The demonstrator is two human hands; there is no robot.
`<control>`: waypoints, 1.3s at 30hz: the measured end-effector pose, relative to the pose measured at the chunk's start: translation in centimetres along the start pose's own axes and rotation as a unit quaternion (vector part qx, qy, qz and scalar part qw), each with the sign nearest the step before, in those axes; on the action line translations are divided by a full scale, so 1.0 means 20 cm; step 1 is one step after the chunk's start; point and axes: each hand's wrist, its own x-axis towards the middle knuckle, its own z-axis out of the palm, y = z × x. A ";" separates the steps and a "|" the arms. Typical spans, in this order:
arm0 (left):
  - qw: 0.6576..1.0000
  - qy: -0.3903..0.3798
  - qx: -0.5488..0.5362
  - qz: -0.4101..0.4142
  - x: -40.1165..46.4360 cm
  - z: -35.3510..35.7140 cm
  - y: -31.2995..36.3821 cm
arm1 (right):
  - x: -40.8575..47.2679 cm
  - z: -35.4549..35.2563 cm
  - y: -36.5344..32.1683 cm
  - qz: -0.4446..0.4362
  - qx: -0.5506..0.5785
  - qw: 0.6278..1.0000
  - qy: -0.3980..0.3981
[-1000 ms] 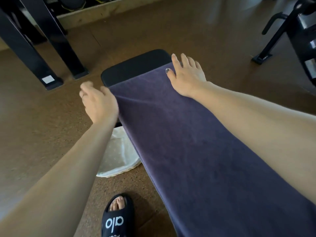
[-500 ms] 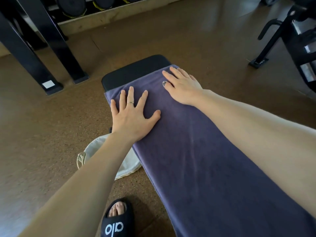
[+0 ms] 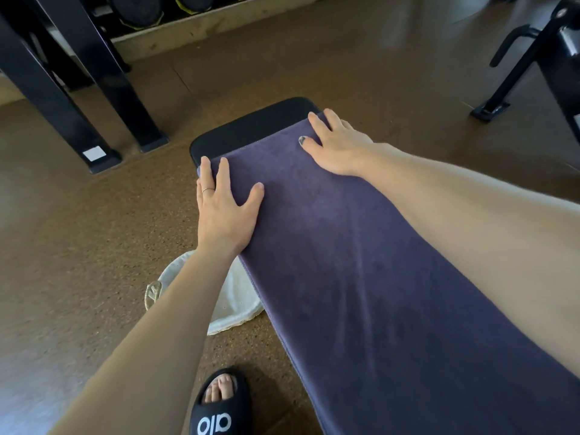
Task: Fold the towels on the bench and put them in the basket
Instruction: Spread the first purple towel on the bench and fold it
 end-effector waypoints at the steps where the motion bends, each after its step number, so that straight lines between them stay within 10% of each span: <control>1: 1.000 -0.005 0.000 -0.001 0.00 0.00 0.00 | -0.01 -0.01 0.00 0.006 0.016 1.000 0.000; 8: 0.982 -0.010 0.188 -0.011 -0.07 -0.09 0.10 | -0.41 -0.01 0.05 0.005 0.095 0.993 0.071; 11: 0.963 -0.033 0.241 0.117 -0.31 -0.08 0.25 | -0.76 0.01 0.19 0.022 0.086 0.994 0.063; 19: 0.817 -0.318 0.333 0.347 -1.27 0.13 0.46 | -1.70 0.12 0.53 0.128 0.051 0.990 -0.007; 29: 0.737 -0.280 0.355 0.503 -1.77 0.00 0.41 | -2.18 0.07 0.75 0.227 0.139 0.963 0.044; 39: 0.722 -0.376 0.352 0.462 -1.96 -0.09 0.33 | -2.27 0.09 0.71 0.242 0.047 0.967 0.063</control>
